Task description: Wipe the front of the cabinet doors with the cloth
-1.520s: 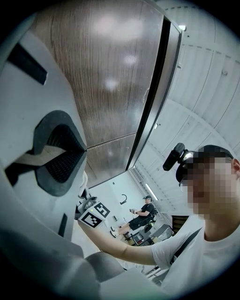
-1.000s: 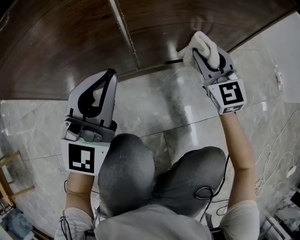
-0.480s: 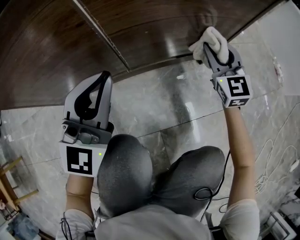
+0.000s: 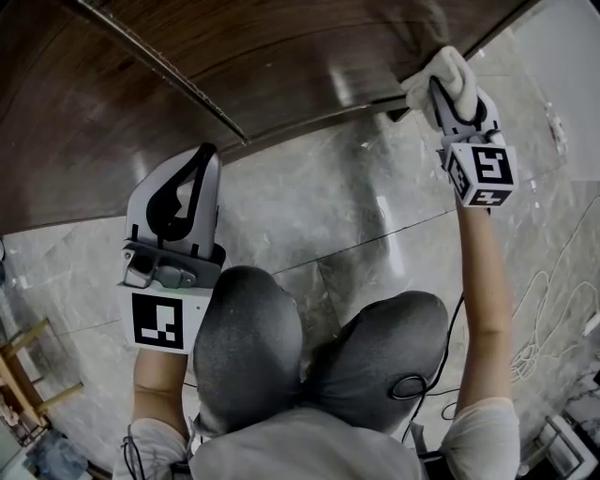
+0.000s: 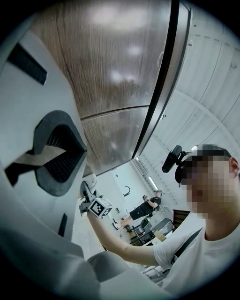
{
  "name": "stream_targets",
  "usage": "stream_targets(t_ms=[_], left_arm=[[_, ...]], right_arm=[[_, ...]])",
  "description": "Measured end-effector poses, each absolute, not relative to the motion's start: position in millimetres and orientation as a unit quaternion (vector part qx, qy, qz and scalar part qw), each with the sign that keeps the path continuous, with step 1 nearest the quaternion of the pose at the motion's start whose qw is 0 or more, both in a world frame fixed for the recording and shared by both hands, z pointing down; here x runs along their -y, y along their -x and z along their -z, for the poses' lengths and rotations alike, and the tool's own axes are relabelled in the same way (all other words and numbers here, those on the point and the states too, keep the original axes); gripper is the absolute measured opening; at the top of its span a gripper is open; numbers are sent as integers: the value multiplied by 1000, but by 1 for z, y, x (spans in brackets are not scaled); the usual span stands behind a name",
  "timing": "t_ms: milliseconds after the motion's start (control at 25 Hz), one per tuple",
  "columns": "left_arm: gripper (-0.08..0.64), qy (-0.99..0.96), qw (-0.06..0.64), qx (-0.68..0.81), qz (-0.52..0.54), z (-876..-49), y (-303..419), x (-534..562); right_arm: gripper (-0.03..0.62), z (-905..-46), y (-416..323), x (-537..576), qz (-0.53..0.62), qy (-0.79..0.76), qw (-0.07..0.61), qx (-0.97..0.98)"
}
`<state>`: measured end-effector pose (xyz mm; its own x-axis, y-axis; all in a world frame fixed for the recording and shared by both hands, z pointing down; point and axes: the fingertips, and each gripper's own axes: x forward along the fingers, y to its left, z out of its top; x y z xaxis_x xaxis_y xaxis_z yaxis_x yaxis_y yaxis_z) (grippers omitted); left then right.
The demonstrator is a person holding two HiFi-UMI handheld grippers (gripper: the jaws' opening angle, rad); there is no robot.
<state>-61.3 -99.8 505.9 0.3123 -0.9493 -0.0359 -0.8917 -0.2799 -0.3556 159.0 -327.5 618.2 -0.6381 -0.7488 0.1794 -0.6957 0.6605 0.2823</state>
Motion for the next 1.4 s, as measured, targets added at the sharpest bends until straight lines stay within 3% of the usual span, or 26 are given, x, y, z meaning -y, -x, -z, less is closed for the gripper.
stream_targets(t_ms=[760,920,1400], left_arm=[[18,824,100,-552,82,-527,75,131],[18,825,125,-541,106,-495,52,134],[18,836,65,-536,95,-336,36,114]], right_arm=[[138,-590,-102,268,84,-338,112,931],[137,-565,-103,255,65,-339,112,932],[137,-421,-87,207,36,-339,115,933]])
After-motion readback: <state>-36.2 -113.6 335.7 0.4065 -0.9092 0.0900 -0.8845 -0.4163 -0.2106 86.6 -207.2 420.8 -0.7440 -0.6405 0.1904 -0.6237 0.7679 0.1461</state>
